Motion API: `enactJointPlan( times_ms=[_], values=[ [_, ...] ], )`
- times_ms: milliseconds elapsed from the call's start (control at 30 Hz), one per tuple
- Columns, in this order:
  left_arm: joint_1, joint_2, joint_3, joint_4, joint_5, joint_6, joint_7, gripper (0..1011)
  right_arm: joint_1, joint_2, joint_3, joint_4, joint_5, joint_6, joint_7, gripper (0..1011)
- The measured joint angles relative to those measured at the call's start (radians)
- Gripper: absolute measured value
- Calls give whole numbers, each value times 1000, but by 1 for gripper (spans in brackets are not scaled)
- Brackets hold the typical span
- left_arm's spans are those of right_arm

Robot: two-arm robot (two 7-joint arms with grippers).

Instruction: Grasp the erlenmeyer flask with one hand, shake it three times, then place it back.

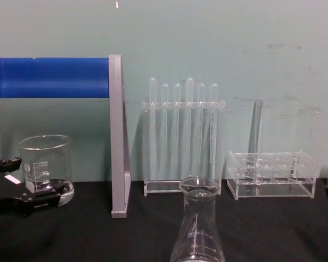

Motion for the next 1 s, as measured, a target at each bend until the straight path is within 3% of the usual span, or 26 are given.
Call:
enactJointPlan(
  times_ms=[600,733,1000],
  values=[
    [0,0,0,0,0,0,0,1001,0,-2,2,0,-2,0,2,1000],
    [0,0,0,0,0,0,0,1001,3,-3,13,4,2,-5,36,1000],
    [0,0,0,0,0,0,0,1001,-5,15,38,-27,92,-18,197,1000]
  ],
)
